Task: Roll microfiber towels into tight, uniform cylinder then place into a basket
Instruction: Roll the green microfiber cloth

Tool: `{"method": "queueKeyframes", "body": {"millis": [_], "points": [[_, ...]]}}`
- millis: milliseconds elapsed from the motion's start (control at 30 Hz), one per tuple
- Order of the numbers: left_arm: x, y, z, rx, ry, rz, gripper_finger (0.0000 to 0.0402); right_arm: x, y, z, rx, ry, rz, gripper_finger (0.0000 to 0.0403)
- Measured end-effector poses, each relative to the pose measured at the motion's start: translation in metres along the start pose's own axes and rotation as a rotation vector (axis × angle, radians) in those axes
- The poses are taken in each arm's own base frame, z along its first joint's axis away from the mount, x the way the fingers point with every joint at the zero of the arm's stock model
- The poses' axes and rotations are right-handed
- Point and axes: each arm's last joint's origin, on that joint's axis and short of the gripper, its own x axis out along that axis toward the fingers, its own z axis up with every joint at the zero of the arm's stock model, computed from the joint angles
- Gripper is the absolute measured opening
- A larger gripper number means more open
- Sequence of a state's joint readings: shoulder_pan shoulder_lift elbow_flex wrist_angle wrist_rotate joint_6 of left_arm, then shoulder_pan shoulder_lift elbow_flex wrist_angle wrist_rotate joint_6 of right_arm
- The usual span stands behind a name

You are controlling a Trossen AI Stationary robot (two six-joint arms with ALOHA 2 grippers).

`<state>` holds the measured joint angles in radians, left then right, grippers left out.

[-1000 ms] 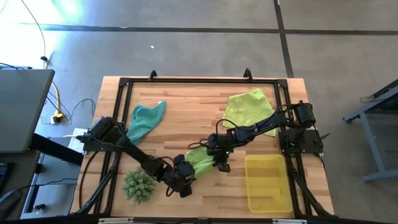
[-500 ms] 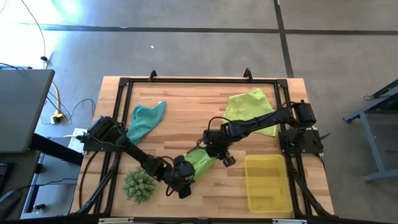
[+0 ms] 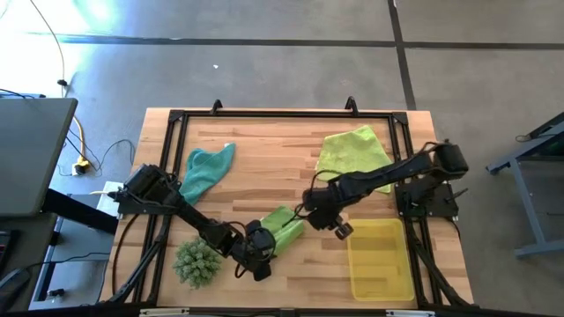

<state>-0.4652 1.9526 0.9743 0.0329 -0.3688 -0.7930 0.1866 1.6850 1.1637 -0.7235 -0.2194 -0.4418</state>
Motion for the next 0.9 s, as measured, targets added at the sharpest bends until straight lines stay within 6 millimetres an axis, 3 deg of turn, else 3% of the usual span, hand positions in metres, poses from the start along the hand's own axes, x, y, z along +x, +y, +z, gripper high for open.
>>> {"method": "queueKeyframes", "body": {"millis": [133,333,467,700,900], "points": [[0.000,0.000,0.000,-0.004,-0.017,0.000,0.0168,0.007,-0.002,-0.011,-0.037,-0.278,-0.142,0.0098],[0.001,0.001,0.002,-0.009,-0.021,0.001,0.0168,0.041,0.009,-0.032,-0.235,-0.564,-0.295,0.0095],[0.001,0.001,0.003,-0.013,-0.024,0.001,0.0168,0.056,0.016,-0.037,-0.265,-0.572,-0.288,0.0108],[0.003,0.003,0.006,-0.034,-0.030,-0.004,0.0168,0.072,0.017,-0.031,-0.269,-0.530,-0.267,0.0171],[0.003,0.003,0.007,-0.046,-0.034,-0.011,0.0168,0.077,0.008,-0.032,-0.243,-0.480,-0.375,0.0177]]}}
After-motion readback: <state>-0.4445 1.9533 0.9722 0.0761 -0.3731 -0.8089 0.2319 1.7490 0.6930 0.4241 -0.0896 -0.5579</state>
